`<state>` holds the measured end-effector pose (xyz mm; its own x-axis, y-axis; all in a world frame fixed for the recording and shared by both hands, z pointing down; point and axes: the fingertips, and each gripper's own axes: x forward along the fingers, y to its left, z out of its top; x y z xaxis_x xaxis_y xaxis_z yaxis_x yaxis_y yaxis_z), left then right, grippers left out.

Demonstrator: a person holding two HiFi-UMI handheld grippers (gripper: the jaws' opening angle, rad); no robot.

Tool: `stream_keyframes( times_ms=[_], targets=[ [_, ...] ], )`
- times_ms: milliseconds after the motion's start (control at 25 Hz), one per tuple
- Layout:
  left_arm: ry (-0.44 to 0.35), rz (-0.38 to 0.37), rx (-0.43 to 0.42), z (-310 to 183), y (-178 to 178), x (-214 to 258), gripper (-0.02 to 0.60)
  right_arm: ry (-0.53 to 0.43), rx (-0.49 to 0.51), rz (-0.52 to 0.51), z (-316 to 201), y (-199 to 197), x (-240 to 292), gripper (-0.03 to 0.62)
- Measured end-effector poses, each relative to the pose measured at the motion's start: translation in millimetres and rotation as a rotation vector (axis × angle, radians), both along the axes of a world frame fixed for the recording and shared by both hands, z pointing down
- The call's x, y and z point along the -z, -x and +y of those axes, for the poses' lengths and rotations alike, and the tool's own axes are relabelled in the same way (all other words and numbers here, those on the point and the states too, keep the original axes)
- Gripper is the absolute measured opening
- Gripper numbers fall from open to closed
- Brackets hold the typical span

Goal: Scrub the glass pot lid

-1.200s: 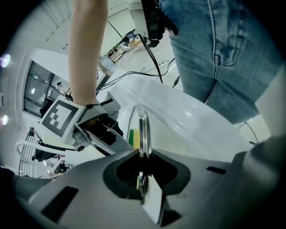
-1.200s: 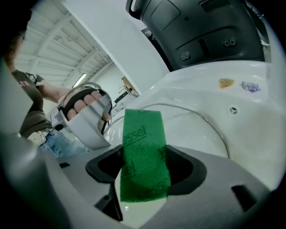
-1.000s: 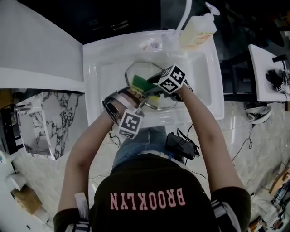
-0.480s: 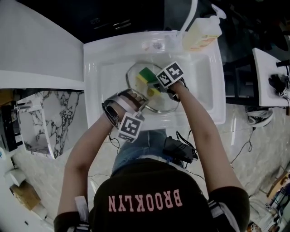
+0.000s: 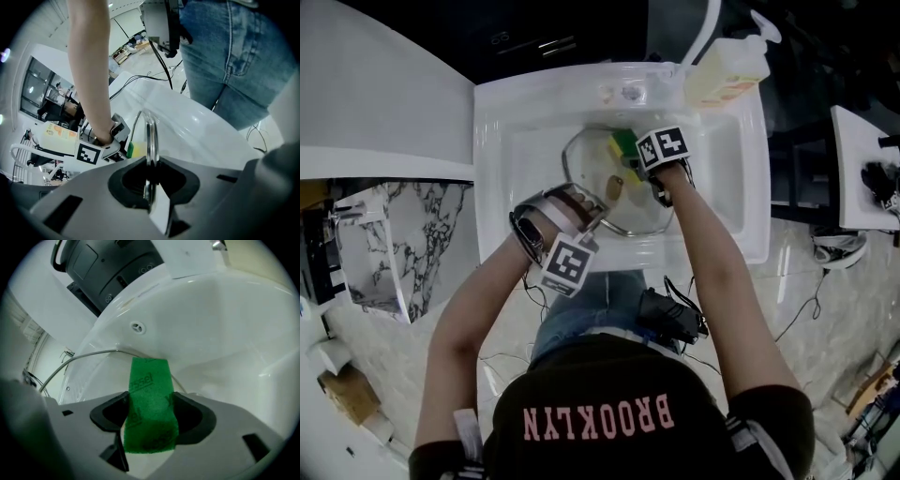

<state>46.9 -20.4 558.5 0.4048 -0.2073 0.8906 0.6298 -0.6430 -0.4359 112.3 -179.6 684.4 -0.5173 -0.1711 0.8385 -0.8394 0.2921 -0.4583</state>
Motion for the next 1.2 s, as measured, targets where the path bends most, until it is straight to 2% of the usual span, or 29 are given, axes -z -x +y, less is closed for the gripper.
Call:
stream_keyframes(
  times_ms=[160, 400, 600, 760, 880, 1040, 1200],
  targets=[
    [0.003, -0.04, -0.022, -4.7, 4.3, -4.6, 0.038, -0.015, 0.012, 0.052, -2.0, -7.0, -5.1, 0.285],
    [0.136, -0.108, -0.016, 0.1, 7.0, -7.1, 0.038, -0.081, 0.058, 0.052, -1.2, -16.2, 9.5, 0.285],
    [0.18, -0.109, -0.008, 1.9, 7.5, -6.1, 0.04, -0.167, 0.084, -0.089, 4.7, -14.3, 56.0, 0.285],
    [0.188, -0.108, -0.003, 1.9, 6.3, -5.4, 0.04, -0.241, 0.172, -0.264, 23.6, 4.9, 109.7, 0.285],
    [0.188, -0.11, 0.004, 2.2, 6.3, -5.2, 0.04, -0.32, 0.246, -0.351, 35.6, 24.3, 143.8, 0.285],
    [0.179, -0.104, 0.01, 2.2, 5.0, -4.8, 0.04, -0.408, 0.356, -0.377, 47.3, 56.3, 161.3, 0.285],
    [0.172, -0.099, 0.011, 1.3, 4.2, -4.7, 0.04, -0.416, 0.426, -0.361, 52.9, 83.5, 153.4, 0.285]
  ],
)
